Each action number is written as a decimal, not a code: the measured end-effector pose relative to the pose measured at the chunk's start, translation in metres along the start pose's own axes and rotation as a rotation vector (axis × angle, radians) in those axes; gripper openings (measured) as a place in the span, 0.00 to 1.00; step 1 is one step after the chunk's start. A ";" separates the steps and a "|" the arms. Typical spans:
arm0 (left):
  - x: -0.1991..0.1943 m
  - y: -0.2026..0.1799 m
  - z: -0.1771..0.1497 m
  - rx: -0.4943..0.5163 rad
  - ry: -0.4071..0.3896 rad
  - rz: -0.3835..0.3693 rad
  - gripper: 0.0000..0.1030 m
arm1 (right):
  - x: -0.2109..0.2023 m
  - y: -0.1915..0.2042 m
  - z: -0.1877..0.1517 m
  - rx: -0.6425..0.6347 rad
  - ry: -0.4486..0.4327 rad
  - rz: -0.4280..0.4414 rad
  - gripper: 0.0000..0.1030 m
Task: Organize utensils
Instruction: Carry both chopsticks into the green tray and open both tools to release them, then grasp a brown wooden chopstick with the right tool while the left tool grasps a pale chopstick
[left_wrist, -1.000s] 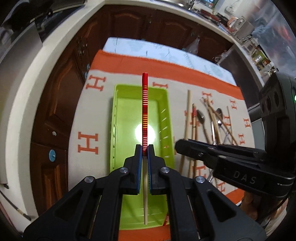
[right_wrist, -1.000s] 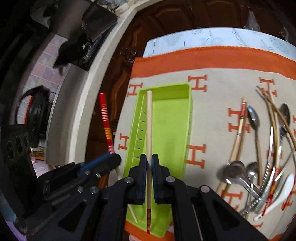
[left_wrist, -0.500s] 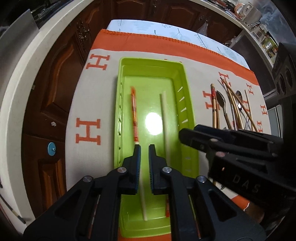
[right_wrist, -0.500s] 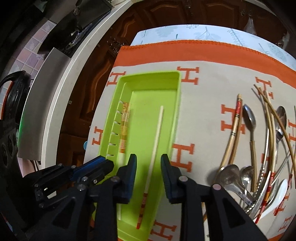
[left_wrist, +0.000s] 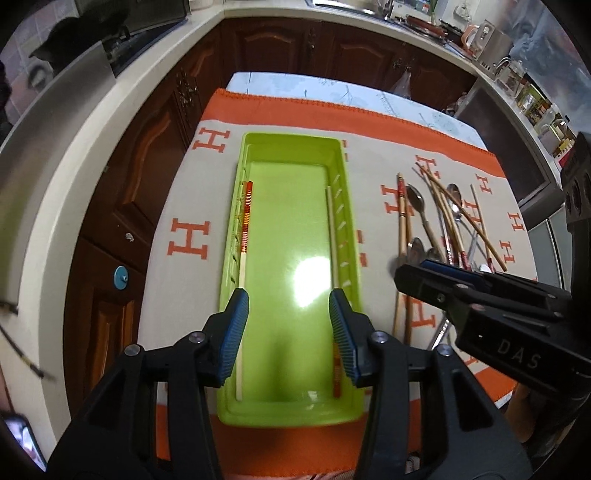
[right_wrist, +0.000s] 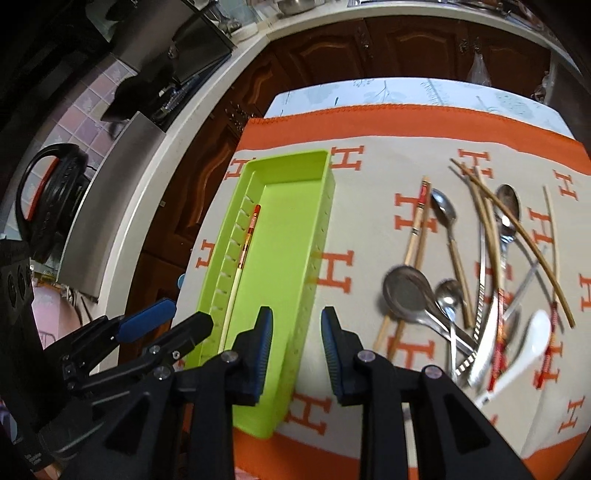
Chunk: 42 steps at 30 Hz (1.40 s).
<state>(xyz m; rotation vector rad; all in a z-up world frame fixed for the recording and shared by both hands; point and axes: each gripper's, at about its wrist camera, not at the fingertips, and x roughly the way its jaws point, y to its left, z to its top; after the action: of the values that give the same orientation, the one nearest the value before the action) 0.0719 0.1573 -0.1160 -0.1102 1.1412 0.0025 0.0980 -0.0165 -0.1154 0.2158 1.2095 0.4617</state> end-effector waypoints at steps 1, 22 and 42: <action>-0.006 -0.004 -0.004 0.002 -0.010 0.000 0.41 | -0.006 -0.002 -0.004 0.000 -0.012 0.002 0.26; -0.037 -0.131 -0.020 0.123 -0.039 -0.092 0.41 | -0.105 -0.118 -0.047 0.126 -0.220 -0.081 0.26; 0.123 -0.223 0.066 0.105 0.165 -0.208 0.26 | -0.037 -0.227 0.006 0.072 -0.049 -0.158 0.26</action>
<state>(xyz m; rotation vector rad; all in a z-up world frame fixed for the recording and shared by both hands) 0.1962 -0.0650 -0.1812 -0.1373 1.2878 -0.2555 0.1444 -0.2341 -0.1726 0.1905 1.1863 0.2746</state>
